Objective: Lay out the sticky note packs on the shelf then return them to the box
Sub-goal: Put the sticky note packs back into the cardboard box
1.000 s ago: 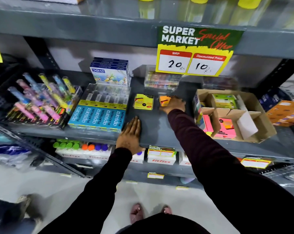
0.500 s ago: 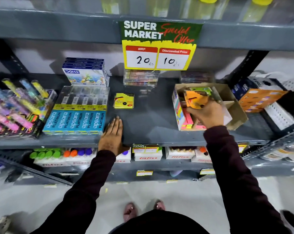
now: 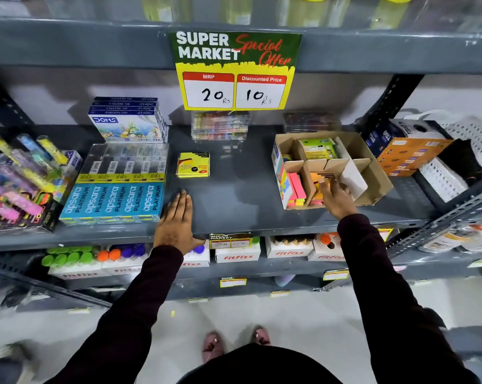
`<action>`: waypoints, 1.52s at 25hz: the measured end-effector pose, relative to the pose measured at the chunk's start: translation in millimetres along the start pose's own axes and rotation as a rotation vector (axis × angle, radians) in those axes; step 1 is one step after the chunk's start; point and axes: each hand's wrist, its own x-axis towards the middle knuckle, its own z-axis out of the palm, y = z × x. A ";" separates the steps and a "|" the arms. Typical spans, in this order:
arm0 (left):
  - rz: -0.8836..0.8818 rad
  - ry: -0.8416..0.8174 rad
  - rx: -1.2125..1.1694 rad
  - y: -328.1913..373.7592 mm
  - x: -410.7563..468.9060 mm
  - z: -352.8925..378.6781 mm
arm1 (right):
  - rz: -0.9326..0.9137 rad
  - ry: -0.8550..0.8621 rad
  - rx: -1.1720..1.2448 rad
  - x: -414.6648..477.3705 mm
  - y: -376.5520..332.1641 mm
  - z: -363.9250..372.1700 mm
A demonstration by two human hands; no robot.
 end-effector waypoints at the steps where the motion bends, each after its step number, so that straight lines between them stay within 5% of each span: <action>1: 0.003 -0.002 -0.002 -0.1 -0.6 0.0 | 0.000 0.002 -0.059 -0.2 -0.2 3.2; 5: 0.004 -0.006 0.009 0.2 -0.1 -0.7 | -0.014 0.033 -0.239 -1.8 -2.4 10.1; 12: -0.003 -0.011 -0.018 0.5 -0.4 -2.5 | -0.185 0.366 -0.289 -27.5 -80.6 7.4; 16: 0.007 -0.030 -0.068 0.9 -2.7 -7.1 | -0.409 0.203 -0.262 -39.2 -143.3 38.2; 22: 0.014 -0.009 -0.104 -1.9 -1.4 -3.1 | -0.533 -0.264 -0.302 -4.1 -216.4 100.4; 28: 0.010 -0.031 0.004 -4.5 2.8 2.8 | -0.664 -0.448 -0.499 28.1 -252.1 110.3; 38: 0.007 0.001 -0.078 -4.9 0.8 2.6 | -0.591 -0.182 -0.436 -1.9 -219.1 78.3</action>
